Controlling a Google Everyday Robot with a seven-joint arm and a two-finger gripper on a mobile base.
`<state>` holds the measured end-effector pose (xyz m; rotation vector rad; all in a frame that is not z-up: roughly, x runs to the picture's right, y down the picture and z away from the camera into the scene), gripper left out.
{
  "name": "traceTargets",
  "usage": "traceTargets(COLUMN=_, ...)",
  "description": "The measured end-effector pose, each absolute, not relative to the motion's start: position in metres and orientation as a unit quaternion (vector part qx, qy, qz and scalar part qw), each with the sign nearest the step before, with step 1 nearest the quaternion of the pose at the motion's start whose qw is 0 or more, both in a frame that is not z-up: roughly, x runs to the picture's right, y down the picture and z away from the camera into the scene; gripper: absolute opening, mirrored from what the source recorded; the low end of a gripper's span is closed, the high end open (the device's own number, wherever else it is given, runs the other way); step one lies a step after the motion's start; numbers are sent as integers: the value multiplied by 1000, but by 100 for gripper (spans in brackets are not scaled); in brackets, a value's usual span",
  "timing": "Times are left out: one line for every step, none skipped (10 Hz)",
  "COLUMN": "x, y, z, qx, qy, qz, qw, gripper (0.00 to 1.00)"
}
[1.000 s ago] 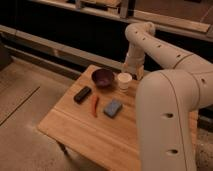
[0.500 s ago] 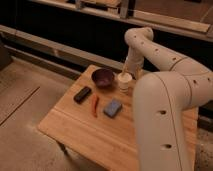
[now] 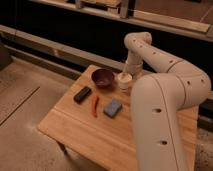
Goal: Pick up the ceramic cup
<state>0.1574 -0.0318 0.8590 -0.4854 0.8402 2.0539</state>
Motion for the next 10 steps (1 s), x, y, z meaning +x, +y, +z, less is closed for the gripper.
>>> traceTargets(x=153, y=-32, z=861, qx=-201, qy=328, qz=818, qw=428, gripper=42)
traceTargets(x=150, y=-35, z=862, qx=-205, qy=320, qz=817, qw=435, gripper=31)
traceTargets(x=147, y=-35, z=862, qx=-209, qy=313, qz=815, qw=440, gripper=19)
traceTargets(x=145, y=-35, z=863, qx=-212, qy=308, qz=814, qw=445, gripper=9)
traceTargets(x=144, y=-34, z=862, qx=-215, qy=306, qz=812, qw=449, gripper=2)
traceTargets(x=143, y=-34, z=862, qx=-216, qy=303, qz=811, qw=451, gripper=0)
traceTargets(x=143, y=-35, z=861, qx=-216, qy=300, qz=812, qw=453, gripper=0)
traceTargets(x=145, y=-41, z=855, qx=-210, qy=293, qz=815, qw=454, gripper=0)
traceTargets(x=147, y=-50, z=847, qx=-203, qy=284, qz=821, qw=452, gripper=0)
traceTargets(x=149, y=-59, z=838, qx=-194, qy=273, qz=827, qw=451, gripper=0)
